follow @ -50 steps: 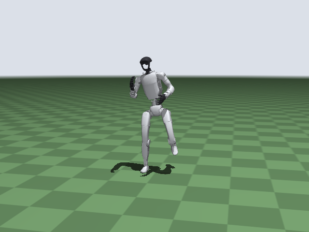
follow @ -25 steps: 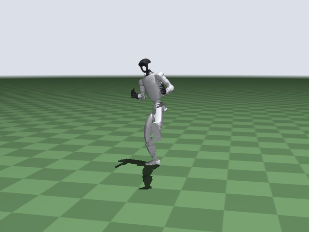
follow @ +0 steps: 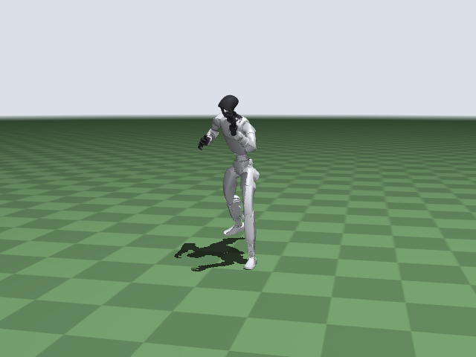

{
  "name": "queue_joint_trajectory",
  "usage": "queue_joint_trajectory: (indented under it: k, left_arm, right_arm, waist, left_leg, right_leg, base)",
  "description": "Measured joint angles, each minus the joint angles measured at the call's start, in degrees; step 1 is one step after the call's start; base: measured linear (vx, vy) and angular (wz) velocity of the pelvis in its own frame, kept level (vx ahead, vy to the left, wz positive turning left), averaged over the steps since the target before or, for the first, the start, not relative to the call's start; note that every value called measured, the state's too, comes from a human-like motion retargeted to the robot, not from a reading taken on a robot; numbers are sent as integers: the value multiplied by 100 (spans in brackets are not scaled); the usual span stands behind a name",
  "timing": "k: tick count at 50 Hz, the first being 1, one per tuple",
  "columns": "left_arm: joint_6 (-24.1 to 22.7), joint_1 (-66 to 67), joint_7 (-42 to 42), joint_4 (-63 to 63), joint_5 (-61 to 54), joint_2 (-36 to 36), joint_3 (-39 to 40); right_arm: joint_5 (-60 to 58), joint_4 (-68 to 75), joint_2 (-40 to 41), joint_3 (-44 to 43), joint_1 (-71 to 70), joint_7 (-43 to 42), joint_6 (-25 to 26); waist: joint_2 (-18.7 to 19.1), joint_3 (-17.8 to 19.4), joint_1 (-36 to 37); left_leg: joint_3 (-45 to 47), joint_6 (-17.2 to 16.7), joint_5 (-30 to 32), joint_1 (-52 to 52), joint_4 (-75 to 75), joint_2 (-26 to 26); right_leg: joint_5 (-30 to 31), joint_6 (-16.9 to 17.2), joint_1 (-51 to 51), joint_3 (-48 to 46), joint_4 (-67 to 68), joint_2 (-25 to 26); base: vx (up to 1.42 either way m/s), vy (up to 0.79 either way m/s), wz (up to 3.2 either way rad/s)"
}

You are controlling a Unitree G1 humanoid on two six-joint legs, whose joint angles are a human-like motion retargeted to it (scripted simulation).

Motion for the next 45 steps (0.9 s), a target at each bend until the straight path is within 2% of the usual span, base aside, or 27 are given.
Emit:
queue_joint_trajectory:
  k: [2,3,5,7,8,10,12,13,15,18,20,22,23,25,27,29,30,32,34,35,37,39,40,42,43,45]
  left_arm:
    - [354,-2425,-260,3013,-114,314,-2679]
    - [431,-3496,-617,4623,-249,94,-4046]
    - [449,-4806,-1813,7331,-299,-496,-6248]
    - [301,-4881,-2259,8440,255,-929,-7227]
    - [293,-4757,-1972,8368,476,-905,-7345]
    - [155,-4518,-1215,7352,-31,-660,-6823]
    - [-298,-3643,-912,5559,-1568,-541,-5341]
    - [-674,-3085,-904,4654,-2508,-638,-4618]
    - [-1236,-1432,-826,2942,-3417,-1000,-3415]
    - [-1829,810,-937,1205,-4147,-1682,-2562]
    - [-2019,2231,-1283,477,-4709,-2076,-2159]
    - [-2028,3564,-1581,206,-5089,-2308,-2017]
    - [-1975,4220,-1697,147,-5138,-2352,-1959]
    - [-2083,5333,-1872,195,-5222,-2161,-1732]
    - [-1900,6816,-2100,183,-5240,-2214,-1341]
    - [-1935,8181,-2271,162,-5551,-2340,-729]
    - [-1956,8829,-2357,161,-5801,-2492,-404]
    - [-2046,9591,-2434,403,-6080,-2778,79]
    - [-2010,9858,-2328,565,-6096,-3101,341]
    - [-1988,9848,-2237,605,-5936,-3172,413]
    - [-1853,9352,-2018,585,-5231,-3203,410]
    - [-1648,8516,-1798,539,-4383,-3255,280]
    - [-1545,8019,-1685,526,-3971,-3308,175]
    - [-1434,7083,-1541,532,-3044,-3483,-171]
    - [-1375,6597,-1359,551,-2785,-3578,-379]
    - [-1012,5765,-1073,483,-2205,-3574,-743]
  right_arm:
    - [111,-144,-238,109,-435,-229,-100]
    - [145,-194,-291,187,-682,-487,-146]
    - [-9,-202,-134,643,-1391,-993,-131]
    - [-160,-254,11,906,-1947,-1375,-202]
    - [-326,-270,94,998,-2208,-1463,-207]
    - [-690,-271,302,1017,-2832,-1513,-220]
    - [-1600,1,523,952,-3557,-1619,13]
    - [-2052,215,504,853,-4016,-1756,145]
    - [-2931,950,218,732,-4845,-2170,539]
    - [-3000,3339,-295,1406,-6973,-2919,1336]
    - [-1849,5731,-384,2290,-8582,-3324,1523]
    - [-276,8354,-189,3053,-9791,-2863,1611]
    - [390,9494,-110,3303,-10260,-2249,1719]
    - [704,11545,245,3923,-11432,-469,2103]
    - [-92,11476,-285,4535,-11190,-479,2010]
    - [-980,10404,-718,4668,-10981,-1131,1849]
    - [-1289,9678,-921,4499,-10805,-1602,1803]
    - [-1484,8602,-905,3632,-10197,-2772,1477]
    - [-1200,7138,-865,2776,-8980,-2971,1217]
    - [-1177,6596,-775,2373,-8348,-3014,1140]
    - [-1367,6117,-429,1625,-7119,-2864,1055]
    - [-1615,5939,-13,949,-5955,-2704,957]
    - [-1714,5869,199,635,-5383,-2659,877]
    - [-1701,5488,618,196,-4085,-2697,596]
    - [-1642,5234,774,51,-3406,-2700,455]
    - [-1503,4656,957,-157,-2109,-2527,246]
  waist:
    - [-89,-147,-182]
    - [-140,-199,-270]
    - [-238,-132,-531]
    - [-236,-150,-659]
    - [-223,-197,-679]
    - [-214,-93,-572]
    - [-214,-53,-214]
    - [-153,72,0]
    - [2,-164,377]
    - [334,-99,832]
    - [546,96,1119]
    - [502,183,1479]
    - [438,234,1647]
    - [144,483,1754]
    - [27,411,2185]
    - [31,457,2375]
    - [90,480,2450]
    - [283,483,2505]
    - [483,483,2438]
    - [589,483,2370]
    - [846,479,2231]
    - [1177,441,2171]
    - [1359,412,2168]
    - [1911,247,2001]
    - [2041,97,1889]
    - [2122,-283,1512]
  left_leg:
    - [-200,61,49,-159,-285,-128]
    - [-293,110,90,-206,-455,-229]
    - [-500,174,143,-149,-713,-412]
    - [-640,273,173,-135,-891,-669]
    - [-677,365,155,-136,-938,-789]
    - [-747,497,122,-59,-1049,-1026]
    - [-696,568,115,80,-1314,-1253]
    - [-712,554,138,177,-1469,-1373]
    - [-737,634,189,103,-1735,-1643]
    - [-872,729,221,15,-1900,-1955]
    - [-911,768,162,-25,-1846,-2122]
    - [-768,824,62,-269,-1586,-2273]
    - [-659,855,8,-459,-1360,-2338]
    - [-397,851,-38,-1000,-749,-2288]
    - [-15,757,-240,-1533,226,-2244]
    - [245,537,-496,-1932,1216,-1856]
    - [316,444,-660,-2066,1672,-1632]
    - [147,299,-1051,-2079,2019,-1430]
    - [-213,469,-1315,-1789,1580,-1687]
    - [-425,600,-1367,-1557,1147,-1913]
    - [-827,840,-1208,-920,84,-2289]
    - [-1145,873,-1030,-253,-716,-2369]
    - [-1271,832,-950,98,-1055,-2331]
    - [-1605,537,-1209,658,-936,-1883]
    - [-1721,496,-1238,890,-1073,-1774]
    - [-1973,497,-1313,1215,-1279,-1592]
  right_leg:
    - [107,-76,-220,192,240,388]
    - [138,-47,-329,345,402,582]
    - [142,109,-349,861,615,1053]
    - [136,423,-350,1640,506,1479]
    - [174,520,-380,2008,425,1623]
    - [434,555,-371,2263,326,1719]
    - [670,400,-552,2155,586,1625]
    - [754,299,-552,1996,686,1579]
    - [934,192,-776,1696,829,1447]
    - [1162,-30,-708,1178,693,1312]
    - [1283,-89,-486,809,454,1197]
    - [1427,25,-397,512,150,986]
    - [1503,94,-365,373,-18,867]
    - [1687,88,-415,185,-373,758]
    - [1724,304,-377,-40,-525,493]
    - [1709,376,-339,-182,-570,535]
    - [1689,404,-301,-236,-555,600]
    - [1646,355,-216,-255,-411,800]
    - [1462,63,-265,-24,3,969]
    - [1263,-126,-374,230,359,1083]
    - [426,-449,-977,1116,1823,1608]
    - [-422,-709,-1649,1584,3557,2273]
    - [-802,-868,-1960,1610,4415,2569]
    - [-1515,-1344,-2325,1105,5997,3047]
    - [-1861,-1549,-2722,904,6894,3181]
    - [-2423,-1728,-3703,528,8666,3427]
  base:
    - [27,35,80]
    - [27,34,99]
    - [28,34,110]
    - [32,35,105]
    - [33,33,85]
    - [33,30,64]
    - [31,29,34]
    - [30,28,46]
    - [28,29,62]
    - [21,23,82]
    - [18,16,71]
    - [19,12,45]
    - [18,7,40]
    - [18,4,44]
    - [26,8,57]
    - [28,8,9]
    - [28,10,-15]
    - [28,13,2]
    - [25,15,70]
    - [22,13,121]
    - [21,9,130]
    - [23,5,93]
    - [27,3,77]
    - [29,2,91]
    - [27,2,101]
    - [25,3,117]
